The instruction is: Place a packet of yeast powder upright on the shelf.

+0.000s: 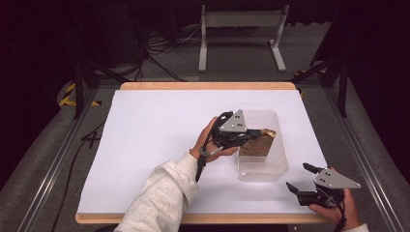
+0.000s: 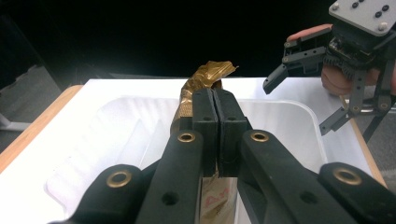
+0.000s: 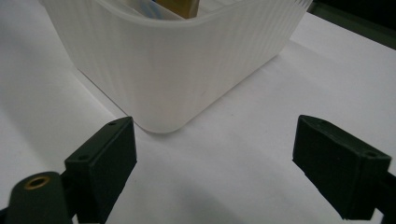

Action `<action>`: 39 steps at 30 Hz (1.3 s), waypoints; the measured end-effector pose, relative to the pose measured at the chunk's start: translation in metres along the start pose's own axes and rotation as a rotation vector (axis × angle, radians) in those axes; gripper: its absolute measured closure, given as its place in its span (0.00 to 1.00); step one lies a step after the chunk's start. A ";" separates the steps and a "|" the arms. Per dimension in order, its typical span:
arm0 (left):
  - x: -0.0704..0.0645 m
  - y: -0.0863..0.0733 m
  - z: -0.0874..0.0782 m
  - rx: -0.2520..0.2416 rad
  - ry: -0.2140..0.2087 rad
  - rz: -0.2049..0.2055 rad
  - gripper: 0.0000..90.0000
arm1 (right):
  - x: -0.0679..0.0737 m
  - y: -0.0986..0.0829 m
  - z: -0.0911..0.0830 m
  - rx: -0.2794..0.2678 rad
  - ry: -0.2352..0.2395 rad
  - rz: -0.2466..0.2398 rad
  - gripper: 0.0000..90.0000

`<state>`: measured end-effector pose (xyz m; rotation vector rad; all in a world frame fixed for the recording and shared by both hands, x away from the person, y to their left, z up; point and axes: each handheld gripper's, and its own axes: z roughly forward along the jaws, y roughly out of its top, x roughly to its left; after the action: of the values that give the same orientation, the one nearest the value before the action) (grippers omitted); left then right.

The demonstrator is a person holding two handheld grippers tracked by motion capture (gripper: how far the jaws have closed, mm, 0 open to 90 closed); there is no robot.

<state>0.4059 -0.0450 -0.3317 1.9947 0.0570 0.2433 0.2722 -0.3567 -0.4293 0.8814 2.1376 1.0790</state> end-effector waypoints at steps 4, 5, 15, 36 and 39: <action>0.003 0.001 -0.003 -0.003 0.011 0.003 0.98 | -0.001 0.000 -0.001 -0.005 0.000 0.001 0.16; 0.002 0.001 -0.004 -0.004 0.012 0.003 0.97 | -0.001 0.000 -0.001 -0.003 -0.001 0.004 0.16; 0.002 0.008 -0.015 -0.017 0.055 0.020 0.93 | -0.001 0.001 -0.001 -0.008 -0.010 0.004 0.16; 0.005 -0.014 -0.048 0.069 0.183 0.027 0.62 | -0.001 0.001 -0.001 -0.003 -0.012 0.002 0.16; 0.003 -0.023 -0.057 0.098 0.219 0.023 0.55 | -0.001 0.001 -0.001 -0.004 -0.012 0.005 0.16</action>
<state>0.3993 0.0157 -0.3289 2.0595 0.1887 0.4809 0.2725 -0.3580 -0.4280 0.8901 2.1236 1.0780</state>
